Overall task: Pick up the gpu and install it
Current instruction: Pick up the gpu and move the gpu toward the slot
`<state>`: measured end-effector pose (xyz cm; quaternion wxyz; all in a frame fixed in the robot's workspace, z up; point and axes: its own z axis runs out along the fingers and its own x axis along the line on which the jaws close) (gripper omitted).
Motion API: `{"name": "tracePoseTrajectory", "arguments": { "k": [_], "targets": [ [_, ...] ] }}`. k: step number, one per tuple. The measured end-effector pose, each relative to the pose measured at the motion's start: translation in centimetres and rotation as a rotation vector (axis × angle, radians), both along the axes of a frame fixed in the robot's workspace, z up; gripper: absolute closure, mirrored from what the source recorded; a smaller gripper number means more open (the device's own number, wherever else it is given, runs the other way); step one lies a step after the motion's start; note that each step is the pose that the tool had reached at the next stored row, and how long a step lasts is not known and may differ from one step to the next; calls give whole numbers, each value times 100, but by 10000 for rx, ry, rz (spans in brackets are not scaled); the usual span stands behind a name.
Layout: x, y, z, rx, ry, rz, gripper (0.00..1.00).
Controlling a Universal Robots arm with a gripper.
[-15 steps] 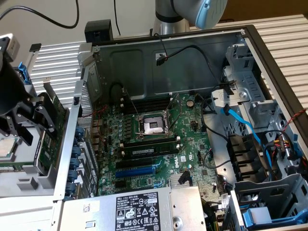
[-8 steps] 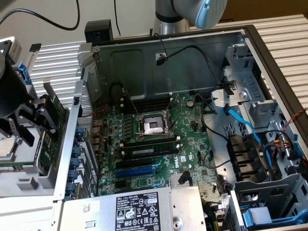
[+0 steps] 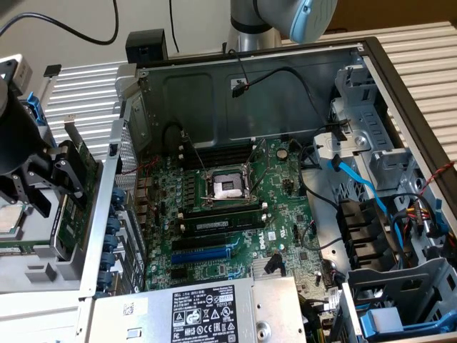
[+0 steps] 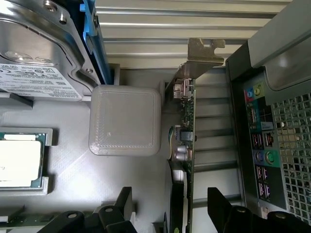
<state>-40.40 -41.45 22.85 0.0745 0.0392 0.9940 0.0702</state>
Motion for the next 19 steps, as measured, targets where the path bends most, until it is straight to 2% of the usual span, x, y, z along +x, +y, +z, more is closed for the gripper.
{"name": "tracePoseTrajectory", "arguments": {
  "k": [6, 7, 10, 14, 15, 19],
  "targets": [
    [-1, 0, 0, -1, 3, 0, 30],
    [-1, 0, 0, -1, 3, 0, 37],
    [-1, 0, -4, 0, 2, 0, 37],
    [1, 1, -6, 7, -36, 0, 40],
    [5, 1, -6, 6, -36, -1, 47],
    [44, 0, -5, 12, -36, 0, 47]
  ]
}}
